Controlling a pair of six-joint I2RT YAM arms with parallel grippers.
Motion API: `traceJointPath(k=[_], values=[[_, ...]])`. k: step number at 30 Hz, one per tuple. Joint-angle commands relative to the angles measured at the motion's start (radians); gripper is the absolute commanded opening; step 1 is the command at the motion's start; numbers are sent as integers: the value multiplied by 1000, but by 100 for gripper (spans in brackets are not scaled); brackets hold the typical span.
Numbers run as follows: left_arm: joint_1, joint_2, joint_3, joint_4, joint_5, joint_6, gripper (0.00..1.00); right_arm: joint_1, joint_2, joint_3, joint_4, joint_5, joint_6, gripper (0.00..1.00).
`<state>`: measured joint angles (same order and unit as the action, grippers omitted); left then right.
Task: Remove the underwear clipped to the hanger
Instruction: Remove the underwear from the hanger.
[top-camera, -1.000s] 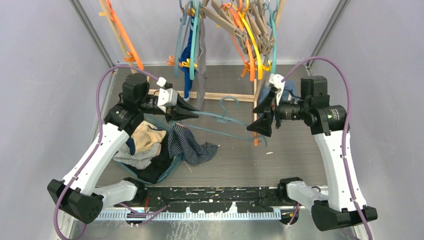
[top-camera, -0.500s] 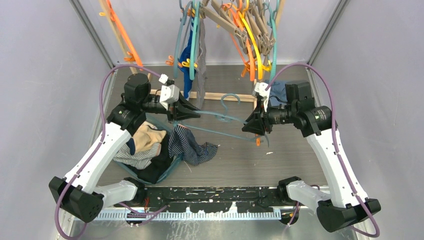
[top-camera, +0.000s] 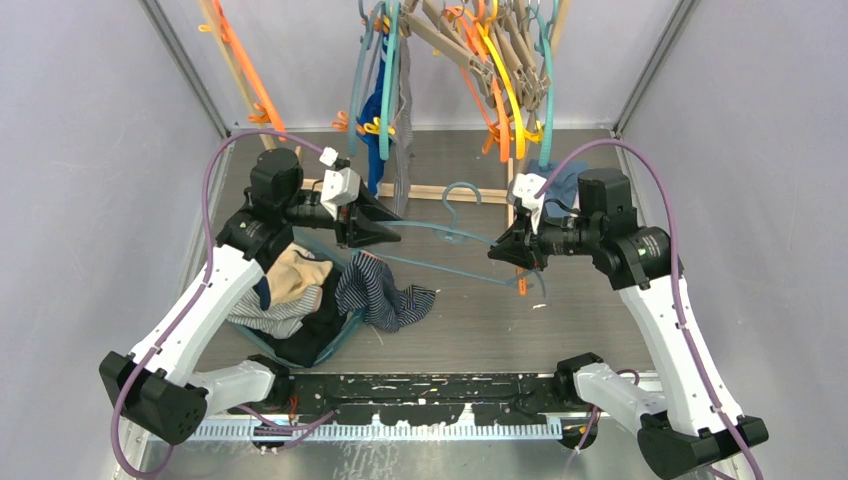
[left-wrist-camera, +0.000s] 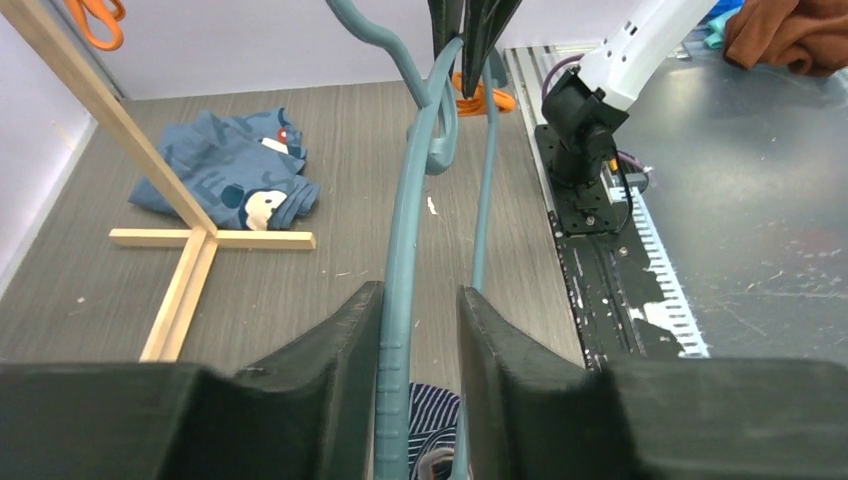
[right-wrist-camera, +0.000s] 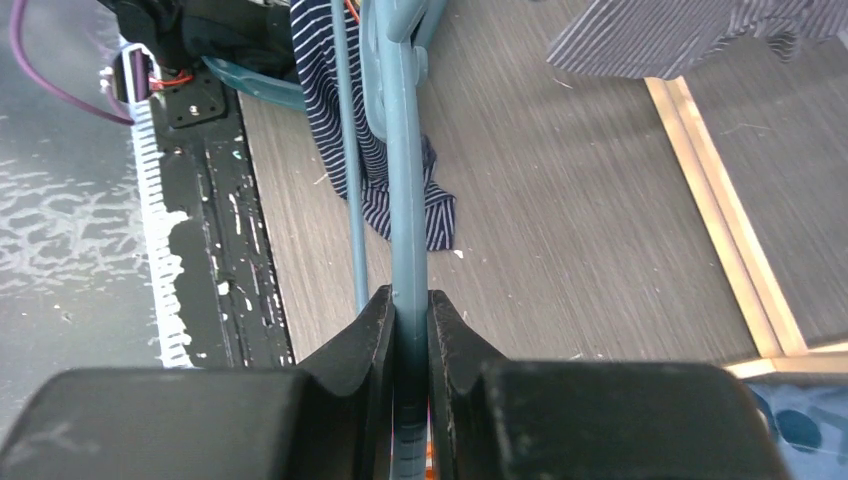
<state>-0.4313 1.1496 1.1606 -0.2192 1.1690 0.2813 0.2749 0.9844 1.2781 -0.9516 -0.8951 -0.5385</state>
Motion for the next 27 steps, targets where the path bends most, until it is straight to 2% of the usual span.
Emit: traceJointPath(k=[1,4,7,11,15,16,20,27], values=[[-3,-26,28,-23,40,-18,43,-5,-39,9,38,62,-63,1],[-3,-31,72,-145,13,27,67,-4,-58,21,6,84,-123,1],[1,-40,119,-253,-69,43,80,-4,-87,26,-28,112,-204,1],[20,-54,146,-311,-192,-27,85,-5,-126,44,-74,130,-305,1],[39,-54,160,-339,-236,-98,87,-4,-132,105,-105,192,-363,1],[41,-53,164,-345,-243,-112,90,-6,-128,131,-114,211,-371,1],[45,-66,179,-347,-279,-153,92,-5,-102,270,-153,271,-376,1],[106,-71,234,-287,-347,-306,93,-4,-100,414,-122,363,-352,1]])
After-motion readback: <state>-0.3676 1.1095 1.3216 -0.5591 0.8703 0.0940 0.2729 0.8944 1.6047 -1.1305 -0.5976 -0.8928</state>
